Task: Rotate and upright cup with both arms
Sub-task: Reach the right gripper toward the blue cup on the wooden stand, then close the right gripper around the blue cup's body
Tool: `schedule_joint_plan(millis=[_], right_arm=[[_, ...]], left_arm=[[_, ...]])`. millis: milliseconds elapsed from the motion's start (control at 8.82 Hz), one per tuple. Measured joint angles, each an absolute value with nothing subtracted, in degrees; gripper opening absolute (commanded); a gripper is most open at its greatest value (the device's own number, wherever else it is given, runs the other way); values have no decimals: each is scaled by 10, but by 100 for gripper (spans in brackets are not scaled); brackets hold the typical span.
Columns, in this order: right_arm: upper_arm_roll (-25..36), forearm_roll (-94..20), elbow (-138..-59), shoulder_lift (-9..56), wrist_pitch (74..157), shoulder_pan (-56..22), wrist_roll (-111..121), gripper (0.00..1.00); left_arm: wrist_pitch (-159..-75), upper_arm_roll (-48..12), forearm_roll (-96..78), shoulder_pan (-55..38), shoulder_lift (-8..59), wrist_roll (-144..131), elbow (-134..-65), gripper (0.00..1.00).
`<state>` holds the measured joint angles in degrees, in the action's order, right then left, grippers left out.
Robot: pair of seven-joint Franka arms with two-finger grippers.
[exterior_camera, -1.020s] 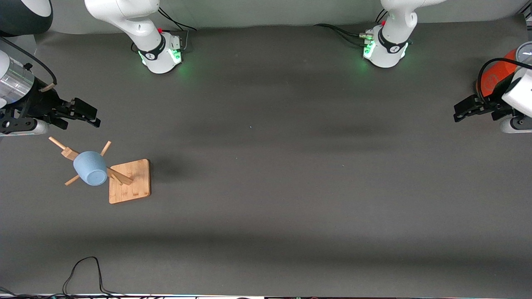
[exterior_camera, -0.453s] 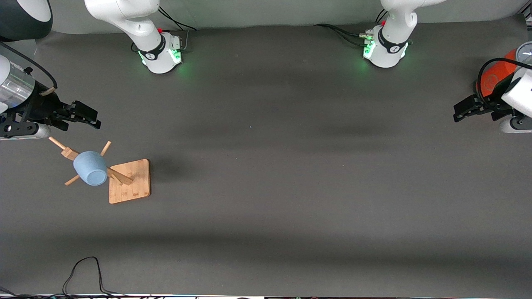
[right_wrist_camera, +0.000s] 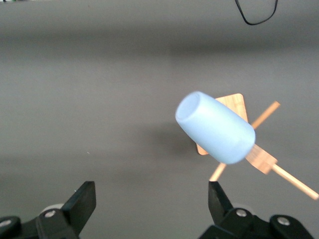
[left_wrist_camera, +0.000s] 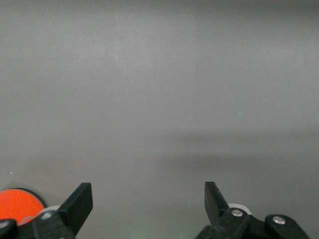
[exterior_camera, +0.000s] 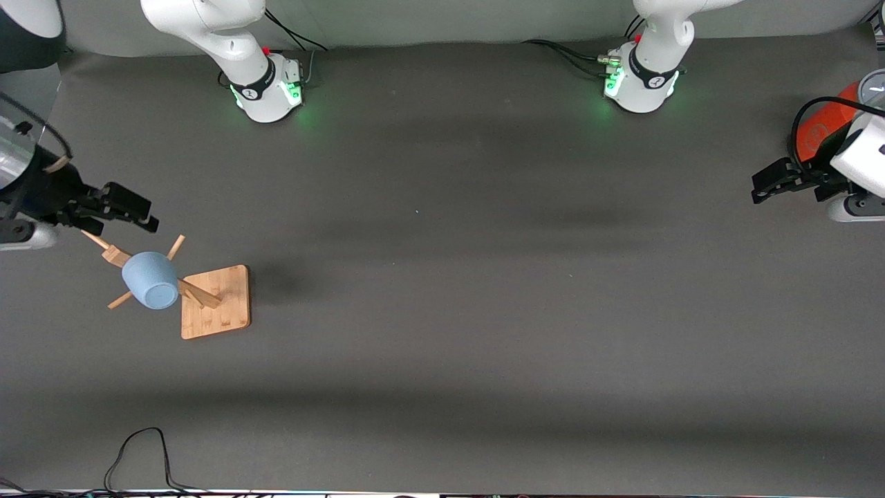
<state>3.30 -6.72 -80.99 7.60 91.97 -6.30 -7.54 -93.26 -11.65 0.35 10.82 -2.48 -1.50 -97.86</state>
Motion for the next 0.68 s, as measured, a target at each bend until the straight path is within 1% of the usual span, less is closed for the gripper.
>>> schedule_joint_plan(millis=[340,453,680], right_arm=[[33,-72,-732,165,917,-63,-225,100],[32,-77,-722,187,916,-63,-295,100],[31,-114,-712,209,917,-63,-434,100]], left_arm=[[-936,-118,3,107,-17,-14,-979,100],[-937,-119,3,106,-15,-14,-979,100],[-941,-119,3,106,-10,-14,-979,100]])
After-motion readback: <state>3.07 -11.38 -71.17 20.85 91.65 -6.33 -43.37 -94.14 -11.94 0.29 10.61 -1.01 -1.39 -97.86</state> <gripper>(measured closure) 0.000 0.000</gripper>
